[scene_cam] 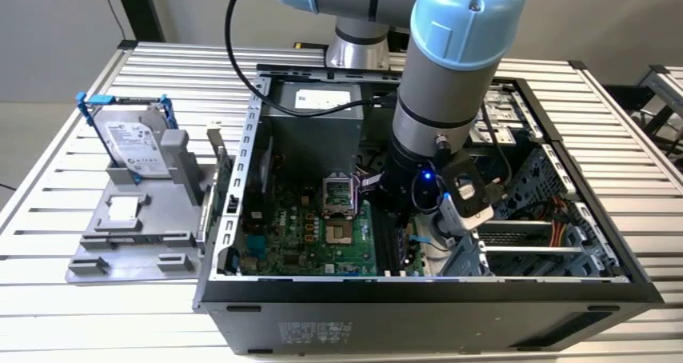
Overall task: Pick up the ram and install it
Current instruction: 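Insert the ram into the slot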
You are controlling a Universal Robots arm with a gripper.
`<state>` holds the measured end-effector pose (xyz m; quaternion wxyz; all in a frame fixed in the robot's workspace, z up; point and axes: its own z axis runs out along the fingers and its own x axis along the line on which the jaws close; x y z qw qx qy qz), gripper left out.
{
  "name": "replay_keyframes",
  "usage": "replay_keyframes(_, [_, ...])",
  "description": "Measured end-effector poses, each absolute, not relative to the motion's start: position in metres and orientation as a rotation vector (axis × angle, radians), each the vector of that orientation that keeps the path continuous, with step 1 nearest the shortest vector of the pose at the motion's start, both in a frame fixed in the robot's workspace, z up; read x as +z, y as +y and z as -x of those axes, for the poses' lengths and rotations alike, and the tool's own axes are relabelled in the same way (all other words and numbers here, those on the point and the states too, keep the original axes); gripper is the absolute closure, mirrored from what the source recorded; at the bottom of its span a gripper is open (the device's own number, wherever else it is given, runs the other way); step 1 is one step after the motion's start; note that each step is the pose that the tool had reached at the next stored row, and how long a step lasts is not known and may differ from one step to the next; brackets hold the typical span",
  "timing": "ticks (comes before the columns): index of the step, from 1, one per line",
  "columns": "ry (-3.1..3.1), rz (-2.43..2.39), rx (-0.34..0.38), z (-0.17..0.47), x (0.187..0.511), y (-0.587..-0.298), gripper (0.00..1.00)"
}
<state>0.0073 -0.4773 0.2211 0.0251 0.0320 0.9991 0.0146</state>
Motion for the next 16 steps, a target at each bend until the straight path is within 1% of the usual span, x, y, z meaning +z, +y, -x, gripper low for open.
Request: replay_keyframes(16, [3.091,-0.072,0.055,-0.0063,0.2224,-0.4774,1.00])
